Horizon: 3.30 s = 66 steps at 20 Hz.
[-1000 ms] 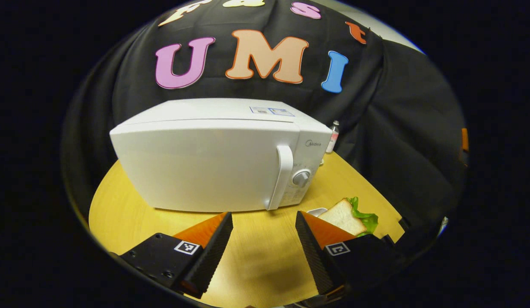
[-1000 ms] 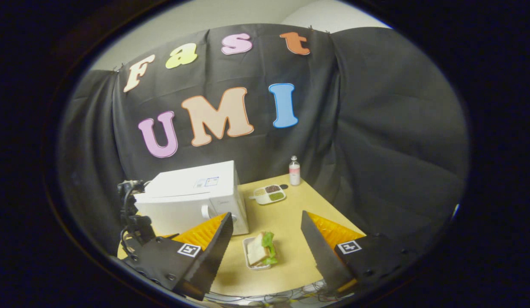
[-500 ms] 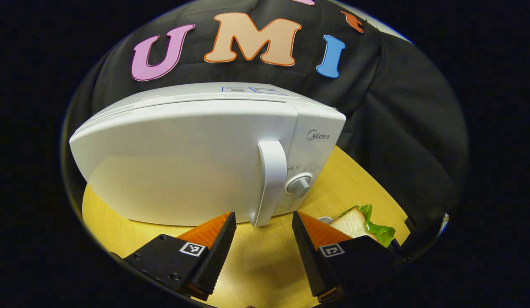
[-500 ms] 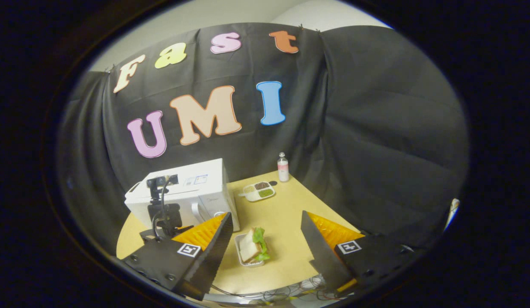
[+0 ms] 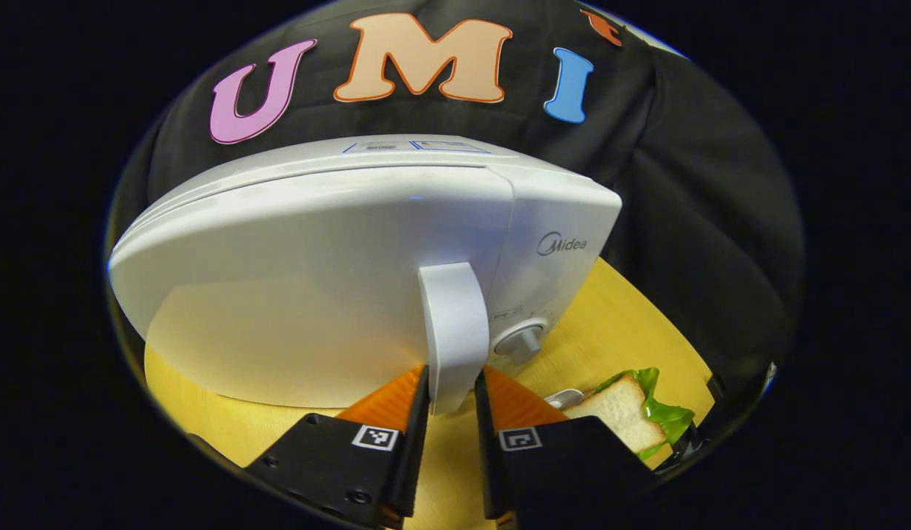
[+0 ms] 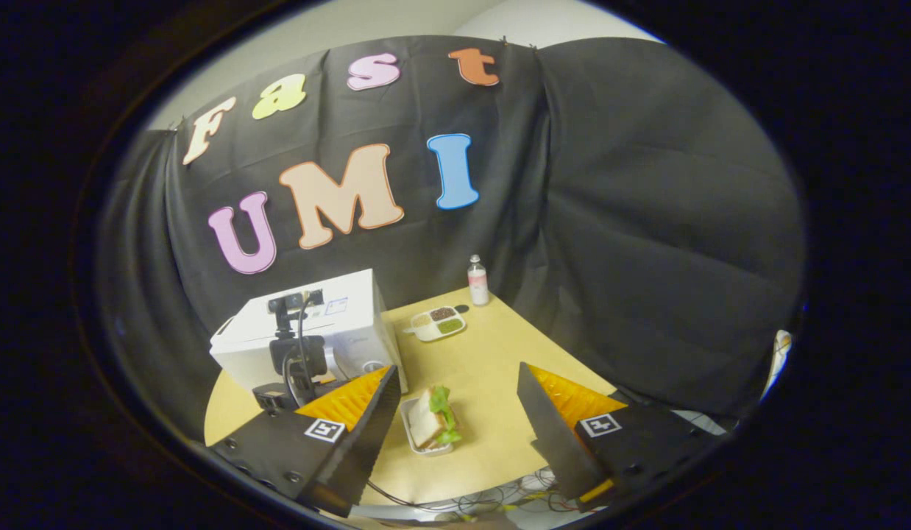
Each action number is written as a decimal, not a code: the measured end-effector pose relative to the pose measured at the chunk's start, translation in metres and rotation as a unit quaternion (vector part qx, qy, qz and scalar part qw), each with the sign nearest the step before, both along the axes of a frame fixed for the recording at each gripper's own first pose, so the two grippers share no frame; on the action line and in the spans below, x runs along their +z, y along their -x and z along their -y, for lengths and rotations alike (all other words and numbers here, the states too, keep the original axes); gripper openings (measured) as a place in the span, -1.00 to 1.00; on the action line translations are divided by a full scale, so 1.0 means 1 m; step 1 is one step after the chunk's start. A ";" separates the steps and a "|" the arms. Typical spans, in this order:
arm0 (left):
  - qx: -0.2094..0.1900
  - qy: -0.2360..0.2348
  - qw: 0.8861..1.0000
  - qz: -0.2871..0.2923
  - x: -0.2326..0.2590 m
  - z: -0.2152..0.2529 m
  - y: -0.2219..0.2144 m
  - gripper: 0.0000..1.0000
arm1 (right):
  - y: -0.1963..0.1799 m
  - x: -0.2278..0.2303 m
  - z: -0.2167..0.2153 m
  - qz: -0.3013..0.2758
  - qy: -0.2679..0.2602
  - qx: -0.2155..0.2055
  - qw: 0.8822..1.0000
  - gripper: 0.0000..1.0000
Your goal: Open the microwave oven with the left hand, put the food in, and close the microwave oven.
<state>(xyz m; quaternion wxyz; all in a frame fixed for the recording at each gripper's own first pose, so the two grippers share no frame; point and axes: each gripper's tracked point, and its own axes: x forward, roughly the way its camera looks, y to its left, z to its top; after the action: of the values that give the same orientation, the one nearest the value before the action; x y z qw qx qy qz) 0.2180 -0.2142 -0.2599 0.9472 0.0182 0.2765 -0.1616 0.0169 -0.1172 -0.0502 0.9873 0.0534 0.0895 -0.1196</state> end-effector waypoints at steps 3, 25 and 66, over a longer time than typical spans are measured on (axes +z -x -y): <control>-0.010 -0.013 1.000 -0.007 -0.001 0.002 0.004 -0.47 | -0.002 -0.003 0.002 -0.007 -0.002 0.000 1.000 0.99; 0.000 -0.012 1.000 0.025 -0.004 -0.018 0.089 -0.77 | -0.012 -0.022 0.021 -0.052 0.048 0.033 0.997 0.84; 0.364 0.007 0.930 -0.048 0.013 -0.262 0.308 0.95 | -0.102 -0.185 -0.025 -0.284 0.020 0.224 0.932 0.96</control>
<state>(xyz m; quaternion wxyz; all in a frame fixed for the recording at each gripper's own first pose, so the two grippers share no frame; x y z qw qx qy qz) -0.0896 0.0478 -0.2467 0.9267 -0.0978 0.3083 0.1915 0.1192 -0.0926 -0.2349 0.9226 -0.0240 0.3739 0.0923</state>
